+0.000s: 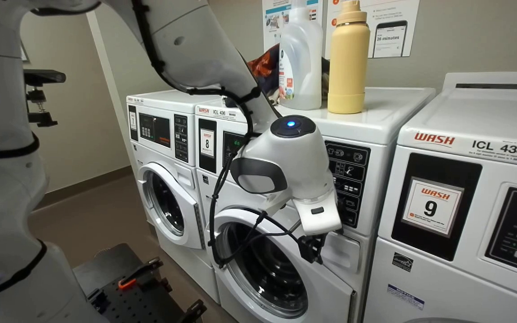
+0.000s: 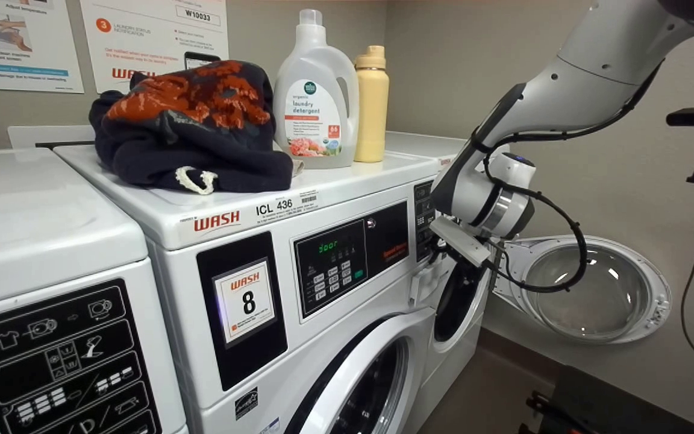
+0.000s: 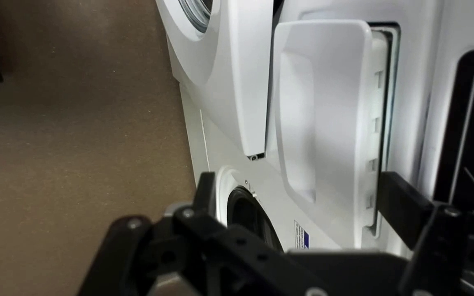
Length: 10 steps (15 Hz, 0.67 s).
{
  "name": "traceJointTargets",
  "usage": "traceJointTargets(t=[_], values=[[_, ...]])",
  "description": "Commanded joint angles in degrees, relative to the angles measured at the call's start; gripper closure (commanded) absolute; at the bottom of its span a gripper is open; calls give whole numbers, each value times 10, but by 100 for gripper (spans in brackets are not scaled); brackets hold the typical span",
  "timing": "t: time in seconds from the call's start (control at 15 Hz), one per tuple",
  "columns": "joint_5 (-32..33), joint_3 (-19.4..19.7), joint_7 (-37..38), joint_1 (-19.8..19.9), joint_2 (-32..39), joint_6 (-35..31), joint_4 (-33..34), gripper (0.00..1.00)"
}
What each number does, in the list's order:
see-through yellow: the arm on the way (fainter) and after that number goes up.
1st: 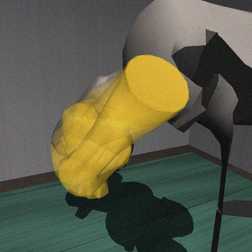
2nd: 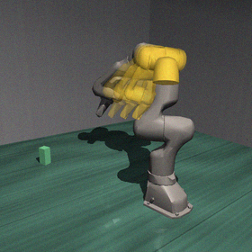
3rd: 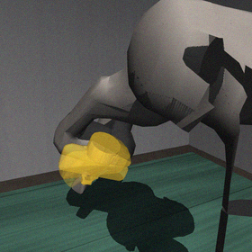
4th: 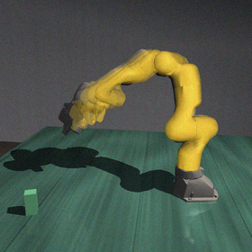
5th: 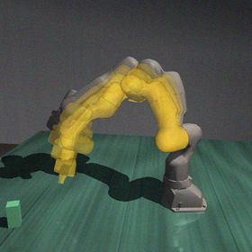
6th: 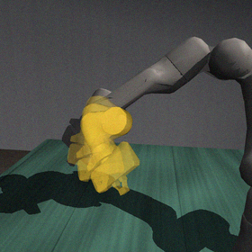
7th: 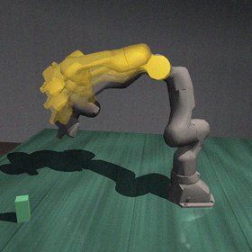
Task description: Pull out the washing machine drawer in the middle
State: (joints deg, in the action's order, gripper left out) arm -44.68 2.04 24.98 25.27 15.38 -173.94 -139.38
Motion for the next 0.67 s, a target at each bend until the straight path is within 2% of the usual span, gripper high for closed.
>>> traceJointTargets(t=[0.0, 0.6], values=[[-24, -23, -24, 23, 17, 14, 26, 0], [-23, -45, -11, 50, 39, 12, 33, 0]])
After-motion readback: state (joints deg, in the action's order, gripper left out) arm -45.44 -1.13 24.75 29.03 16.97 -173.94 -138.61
